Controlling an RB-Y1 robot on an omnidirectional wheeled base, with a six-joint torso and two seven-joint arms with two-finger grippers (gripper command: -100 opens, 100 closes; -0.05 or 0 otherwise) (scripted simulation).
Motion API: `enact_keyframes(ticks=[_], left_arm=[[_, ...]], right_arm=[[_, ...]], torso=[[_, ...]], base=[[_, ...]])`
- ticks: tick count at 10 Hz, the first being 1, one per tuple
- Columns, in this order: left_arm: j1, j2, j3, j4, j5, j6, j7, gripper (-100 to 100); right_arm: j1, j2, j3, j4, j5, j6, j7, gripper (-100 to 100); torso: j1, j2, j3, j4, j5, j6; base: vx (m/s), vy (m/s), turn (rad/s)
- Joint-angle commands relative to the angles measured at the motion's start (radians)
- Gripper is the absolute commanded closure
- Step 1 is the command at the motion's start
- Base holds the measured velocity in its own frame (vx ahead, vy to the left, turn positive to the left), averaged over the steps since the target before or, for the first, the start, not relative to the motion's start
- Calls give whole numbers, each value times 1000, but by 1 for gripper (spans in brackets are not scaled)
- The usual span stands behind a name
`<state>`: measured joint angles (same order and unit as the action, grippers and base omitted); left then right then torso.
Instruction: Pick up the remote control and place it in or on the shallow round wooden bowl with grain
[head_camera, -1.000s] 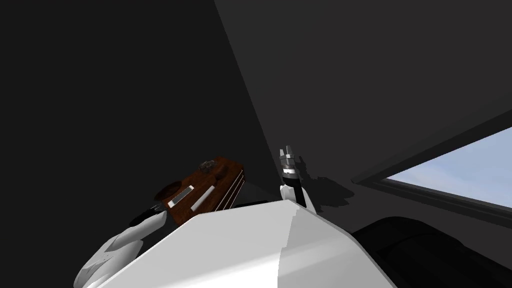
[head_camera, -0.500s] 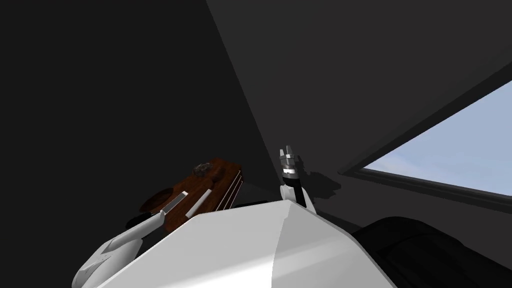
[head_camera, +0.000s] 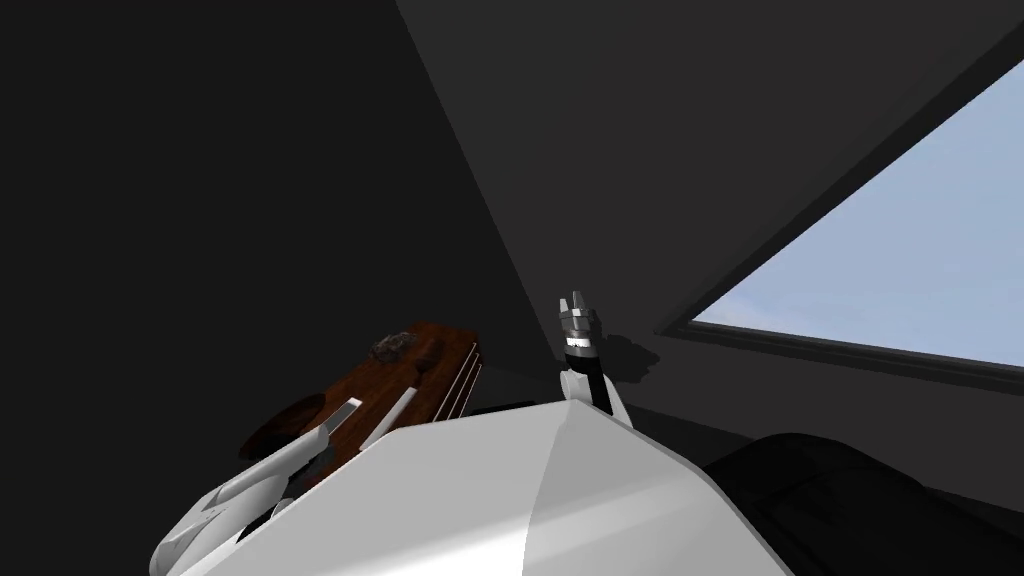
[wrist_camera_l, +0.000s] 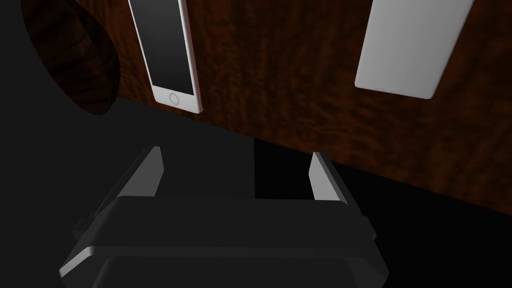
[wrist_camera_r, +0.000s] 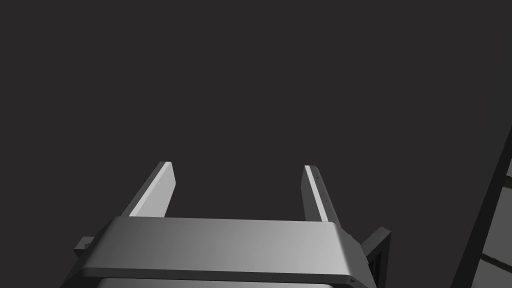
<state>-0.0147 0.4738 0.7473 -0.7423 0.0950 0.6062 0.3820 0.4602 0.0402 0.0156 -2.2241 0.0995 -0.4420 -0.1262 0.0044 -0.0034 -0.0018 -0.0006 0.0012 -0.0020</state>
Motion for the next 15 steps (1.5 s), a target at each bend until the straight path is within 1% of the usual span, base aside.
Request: enact_keyframes(ticks=[1,2,3,4,5,6,8,9,10,11,13,15], left_arm=[[-22,5,35,50,13,39,3,-100],[-22,5,35,72,13,39,3,-100],[-43,7,64,102,19,75,10,-100],[-43,7,64,120,19,75,10,-100],[-62,8,91,164,25,108,15,-100],[-62,8,91,164,25,108,15,-100],[-96,6,138,239,36,163,22,-100],[-96,6,138,239,36,166,22,-100],[-110,3,158,263,40,191,25,-100],[-110,3,158,219,40,191,25,-100],[-110,3,158,262,40,191,25,-100],[-110,3,158,270,40,191,25,-100]], right_arm=[[0,0,0,0,0,0,0,0],[0,0,0,0,0,0,0,0],[0,0,0,0,0,0,0,0],[0,0,0,0,0,0,0,0],[0,0,0,0,0,0,0,0],[0,0,0,0,0,0,0,0],[0,0,0,0,0,0,0,0],[0,0,0,0,0,0,0,0],[0,0,0,0,0,0,0,0],[0,0,0,0,0,0,0,0],[0,0,0,0,0,0,0,0],[0,0,0,0,0,0,0,0]], torso=[[0,0,0,0,0,0],[0,1,0,0,0,1],[0,0,0,0,0,0],[0,0,0,0,0,1],[0,-1,0,0,0,0],[0,-1,0,0,0,1],[1,-1,0,0,0,1],[2,-1,-1,0,0,0],[1,-1,-1,0,0,-1],[1,-1,0,0,0,0],[-1,-1,0,0,0,-1],[-3,-1,0,0,-1,-1]], base=[[-16,39,-249],[-13,36,-113],[-2,35,-197],[3,32,-116],[1,39,-197],[-4,36,-110],[5,56,-237],[8,58,-79],[-2,57,-190],[-6,46,-73],[1,7,23],[1,-8,-1]])
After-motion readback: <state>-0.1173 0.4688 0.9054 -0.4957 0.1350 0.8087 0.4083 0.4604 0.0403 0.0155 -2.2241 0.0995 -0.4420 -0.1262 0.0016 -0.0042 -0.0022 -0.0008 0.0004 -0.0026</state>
